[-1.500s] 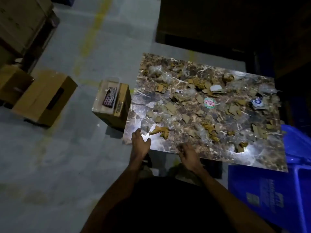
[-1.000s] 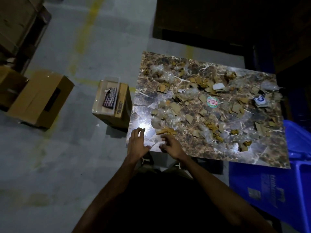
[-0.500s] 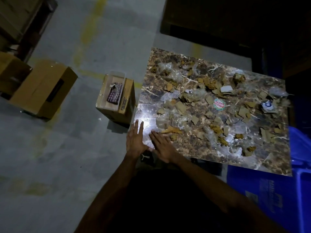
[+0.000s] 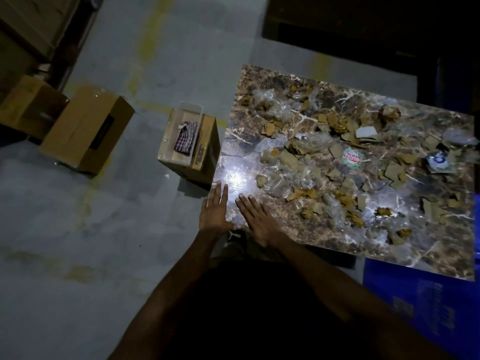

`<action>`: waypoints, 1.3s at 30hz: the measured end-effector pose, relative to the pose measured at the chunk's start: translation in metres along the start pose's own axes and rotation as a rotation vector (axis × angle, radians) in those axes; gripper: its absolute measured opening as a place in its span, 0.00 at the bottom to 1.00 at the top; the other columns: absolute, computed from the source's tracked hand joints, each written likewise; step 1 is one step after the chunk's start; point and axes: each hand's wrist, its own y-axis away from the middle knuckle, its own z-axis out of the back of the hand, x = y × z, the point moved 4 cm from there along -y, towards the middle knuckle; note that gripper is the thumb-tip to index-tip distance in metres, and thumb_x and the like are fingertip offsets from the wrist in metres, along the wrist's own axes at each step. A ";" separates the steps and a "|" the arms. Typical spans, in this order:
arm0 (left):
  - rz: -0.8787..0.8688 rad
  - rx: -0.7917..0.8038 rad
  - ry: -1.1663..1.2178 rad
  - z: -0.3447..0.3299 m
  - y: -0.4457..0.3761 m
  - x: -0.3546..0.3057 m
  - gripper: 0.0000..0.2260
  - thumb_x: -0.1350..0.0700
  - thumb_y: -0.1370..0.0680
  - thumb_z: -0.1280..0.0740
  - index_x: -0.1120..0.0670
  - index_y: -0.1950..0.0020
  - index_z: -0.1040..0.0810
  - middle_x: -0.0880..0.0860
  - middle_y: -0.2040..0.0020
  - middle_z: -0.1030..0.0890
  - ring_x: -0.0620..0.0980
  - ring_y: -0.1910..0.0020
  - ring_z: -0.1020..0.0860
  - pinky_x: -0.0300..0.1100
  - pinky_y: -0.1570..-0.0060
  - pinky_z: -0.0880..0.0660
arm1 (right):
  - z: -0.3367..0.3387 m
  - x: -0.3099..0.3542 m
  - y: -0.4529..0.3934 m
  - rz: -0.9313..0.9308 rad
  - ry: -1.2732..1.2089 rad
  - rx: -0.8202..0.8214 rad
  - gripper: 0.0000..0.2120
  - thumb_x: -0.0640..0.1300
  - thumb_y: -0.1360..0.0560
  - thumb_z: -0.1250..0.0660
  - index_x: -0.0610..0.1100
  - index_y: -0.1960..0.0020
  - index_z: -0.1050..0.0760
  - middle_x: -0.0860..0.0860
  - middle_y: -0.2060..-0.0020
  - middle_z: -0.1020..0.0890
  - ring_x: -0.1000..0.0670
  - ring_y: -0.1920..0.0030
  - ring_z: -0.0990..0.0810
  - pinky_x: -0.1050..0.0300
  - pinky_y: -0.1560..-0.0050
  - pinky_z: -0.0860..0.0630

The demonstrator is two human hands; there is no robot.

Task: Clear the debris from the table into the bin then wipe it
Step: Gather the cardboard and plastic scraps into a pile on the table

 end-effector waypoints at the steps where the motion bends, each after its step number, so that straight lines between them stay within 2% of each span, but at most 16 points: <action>1: -0.002 0.007 -0.011 0.001 0.000 0.000 0.62 0.34 0.32 0.23 0.50 0.17 0.66 0.53 0.16 0.65 0.54 0.17 0.63 0.58 0.20 0.48 | -0.002 0.000 -0.006 -0.020 -0.022 -0.002 0.37 0.67 0.16 0.54 0.52 0.16 0.63 0.55 0.17 0.63 0.50 0.18 0.66 0.43 0.20 0.58; 3: 0.000 0.012 -0.015 0.004 -0.001 -0.002 0.62 0.31 0.32 0.25 0.50 0.17 0.66 0.53 0.16 0.64 0.54 0.17 0.62 0.59 0.20 0.48 | -0.004 -0.009 -0.012 -0.079 -0.071 -0.026 0.37 0.66 0.15 0.50 0.52 0.16 0.63 0.56 0.17 0.63 0.52 0.18 0.65 0.44 0.19 0.56; 6: -0.017 0.010 0.002 0.008 -0.002 -0.006 0.62 0.27 0.33 0.28 0.49 0.17 0.67 0.54 0.16 0.65 0.54 0.17 0.61 0.58 0.21 0.50 | -0.001 -0.031 -0.003 -0.154 -0.139 -0.066 0.36 0.65 0.15 0.50 0.54 0.16 0.64 0.57 0.17 0.62 0.55 0.18 0.64 0.48 0.19 0.58; 10: -0.054 0.036 -0.036 0.019 -0.019 -0.007 0.65 0.32 0.35 0.22 0.48 0.17 0.68 0.55 0.17 0.67 0.56 0.17 0.64 0.58 0.19 0.53 | 0.000 -0.045 0.016 -0.278 -0.158 -0.111 0.36 0.66 0.15 0.53 0.51 0.16 0.63 0.52 0.16 0.58 0.51 0.16 0.58 0.48 0.18 0.59; 12: -0.061 0.035 -0.085 0.022 -0.025 -0.003 0.68 0.31 0.37 0.22 0.48 0.17 0.69 0.55 0.17 0.68 0.55 0.17 0.65 0.57 0.19 0.55 | 0.001 -0.038 0.018 -0.341 -0.116 -0.129 0.36 0.67 0.15 0.56 0.50 0.15 0.62 0.52 0.16 0.58 0.50 0.17 0.59 0.47 0.18 0.62; 14: -0.095 0.023 -0.060 0.023 -0.030 0.001 0.67 0.23 0.40 0.29 0.46 0.17 0.69 0.54 0.17 0.67 0.54 0.17 0.63 0.56 0.20 0.55 | 0.005 -0.022 0.006 -0.276 -0.100 -0.117 0.34 0.65 0.14 0.54 0.52 0.16 0.62 0.53 0.16 0.60 0.51 0.17 0.62 0.47 0.19 0.62; 16: -0.133 -0.003 -0.038 0.026 -0.033 0.007 0.63 0.19 0.39 0.37 0.45 0.17 0.65 0.54 0.15 0.61 0.56 0.16 0.56 0.56 0.21 0.48 | 0.008 -0.003 -0.015 -0.171 -0.078 -0.113 0.34 0.63 0.14 0.51 0.53 0.16 0.62 0.56 0.17 0.62 0.52 0.17 0.64 0.47 0.18 0.60; 19: -0.269 0.014 -0.097 0.045 -0.051 0.019 0.55 0.29 0.33 0.29 0.47 0.15 0.51 0.56 0.16 0.47 0.59 0.19 0.42 0.55 0.26 0.39 | 0.013 0.007 -0.044 -0.200 -0.099 -0.109 0.34 0.63 0.14 0.49 0.52 0.15 0.60 0.57 0.17 0.61 0.53 0.17 0.64 0.47 0.18 0.58; 22: -0.381 0.019 -0.124 0.067 -0.072 0.033 0.51 0.39 0.33 0.23 0.49 0.17 0.46 0.54 0.20 0.41 0.58 0.23 0.38 0.55 0.29 0.34 | 0.017 0.004 -0.046 -0.301 -0.141 -0.098 0.33 0.65 0.14 0.53 0.55 0.16 0.61 0.58 0.17 0.60 0.54 0.18 0.64 0.44 0.18 0.55; 25: -0.422 0.062 -0.122 0.074 -0.084 0.039 0.59 0.40 0.37 0.19 0.50 0.16 0.51 0.55 0.18 0.45 0.60 0.21 0.42 0.58 0.28 0.35 | 0.021 -0.005 -0.032 -0.548 -0.321 -0.153 0.37 0.71 0.18 0.62 0.53 0.15 0.61 0.54 0.16 0.56 0.49 0.16 0.56 0.40 0.18 0.54; 27: -0.412 0.099 -0.128 0.070 -0.089 0.040 0.64 0.36 0.36 0.19 0.53 0.15 0.58 0.55 0.15 0.56 0.60 0.17 0.53 0.61 0.22 0.45 | 0.024 0.001 -0.024 -0.669 -0.369 -0.194 0.39 0.72 0.19 0.64 0.53 0.15 0.60 0.52 0.16 0.53 0.48 0.16 0.54 0.39 0.18 0.54; 30: -0.406 0.112 -0.138 0.068 -0.094 0.039 0.67 0.34 0.35 0.21 0.55 0.16 0.65 0.53 0.17 0.67 0.56 0.17 0.63 0.60 0.21 0.52 | 0.035 0.027 -0.033 -0.565 -0.305 -0.233 0.34 0.68 0.16 0.57 0.53 0.15 0.56 0.52 0.16 0.51 0.51 0.17 0.55 0.40 0.18 0.52; 34: -0.411 0.089 -0.154 0.074 -0.101 0.037 0.65 0.35 0.34 0.21 0.53 0.16 0.65 0.52 0.17 0.67 0.55 0.17 0.62 0.61 0.20 0.49 | 0.046 0.037 -0.081 -0.340 -0.230 -0.197 0.31 0.65 0.14 0.54 0.55 0.15 0.55 0.56 0.16 0.52 0.53 0.16 0.57 0.41 0.18 0.51; 37: -0.389 0.102 -0.141 0.081 -0.102 0.033 0.59 0.39 0.30 0.22 0.53 0.16 0.62 0.52 0.15 0.63 0.54 0.16 0.58 0.59 0.21 0.44 | 0.053 0.016 -0.107 -0.398 -0.306 -0.205 0.33 0.65 0.15 0.53 0.55 0.15 0.57 0.56 0.16 0.56 0.52 0.17 0.59 0.42 0.18 0.53; 39: -0.381 0.130 -0.153 0.087 -0.105 0.029 0.60 0.45 0.33 0.19 0.54 0.15 0.57 0.53 0.15 0.55 0.56 0.16 0.52 0.57 0.22 0.41 | 0.056 -0.005 -0.104 -0.475 -0.330 -0.207 0.33 0.65 0.15 0.52 0.54 0.15 0.57 0.54 0.16 0.55 0.52 0.17 0.59 0.43 0.18 0.56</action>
